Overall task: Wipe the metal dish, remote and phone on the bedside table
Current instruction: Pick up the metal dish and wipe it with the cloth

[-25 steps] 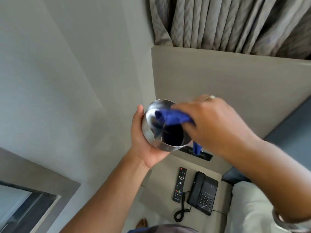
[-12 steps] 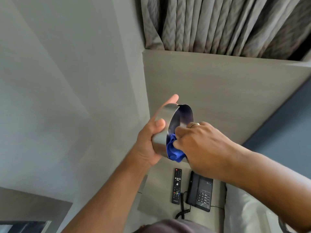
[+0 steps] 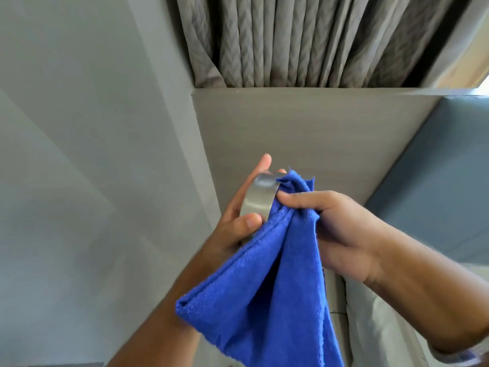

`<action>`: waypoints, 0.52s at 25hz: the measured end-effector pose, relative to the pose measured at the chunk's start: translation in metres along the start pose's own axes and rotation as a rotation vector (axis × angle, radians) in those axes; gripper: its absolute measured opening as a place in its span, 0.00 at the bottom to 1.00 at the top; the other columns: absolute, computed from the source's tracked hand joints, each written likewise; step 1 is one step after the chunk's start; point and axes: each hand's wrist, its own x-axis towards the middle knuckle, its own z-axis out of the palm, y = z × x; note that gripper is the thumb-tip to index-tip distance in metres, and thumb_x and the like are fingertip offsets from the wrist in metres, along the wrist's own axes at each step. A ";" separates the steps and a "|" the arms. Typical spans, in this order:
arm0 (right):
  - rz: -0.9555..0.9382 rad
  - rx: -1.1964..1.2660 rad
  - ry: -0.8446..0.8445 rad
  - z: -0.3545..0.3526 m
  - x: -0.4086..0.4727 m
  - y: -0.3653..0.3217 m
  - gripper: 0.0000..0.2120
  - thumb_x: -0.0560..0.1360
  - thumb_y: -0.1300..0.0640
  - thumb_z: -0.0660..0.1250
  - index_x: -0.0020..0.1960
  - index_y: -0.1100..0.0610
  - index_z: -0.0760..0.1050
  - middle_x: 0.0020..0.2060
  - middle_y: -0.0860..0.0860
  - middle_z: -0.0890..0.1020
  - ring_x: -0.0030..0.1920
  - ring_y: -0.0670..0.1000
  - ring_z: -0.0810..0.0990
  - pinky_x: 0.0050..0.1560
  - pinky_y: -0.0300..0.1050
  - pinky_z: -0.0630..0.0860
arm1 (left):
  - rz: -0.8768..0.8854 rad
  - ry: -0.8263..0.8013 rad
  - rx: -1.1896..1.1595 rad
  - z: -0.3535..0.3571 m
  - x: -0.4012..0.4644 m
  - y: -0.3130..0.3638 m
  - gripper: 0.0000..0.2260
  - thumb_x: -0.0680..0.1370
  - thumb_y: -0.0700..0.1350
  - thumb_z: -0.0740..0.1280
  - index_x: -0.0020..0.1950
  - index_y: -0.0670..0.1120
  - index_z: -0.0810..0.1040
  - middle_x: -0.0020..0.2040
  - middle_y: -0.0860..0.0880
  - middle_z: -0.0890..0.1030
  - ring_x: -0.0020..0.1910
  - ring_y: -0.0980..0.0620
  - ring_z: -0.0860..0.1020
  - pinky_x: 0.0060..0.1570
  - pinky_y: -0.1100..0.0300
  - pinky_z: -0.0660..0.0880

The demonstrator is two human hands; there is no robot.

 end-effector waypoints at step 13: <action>-0.418 -1.040 0.698 -0.112 0.034 0.039 0.04 0.76 0.60 0.64 0.43 0.57 0.75 0.32 0.56 0.78 0.34 0.50 0.75 0.42 0.62 0.78 | -0.361 0.615 -0.591 -0.121 -0.069 -0.113 0.39 0.68 0.66 0.74 0.71 0.45 0.74 0.70 0.36 0.74 0.70 0.29 0.68 0.64 0.22 0.61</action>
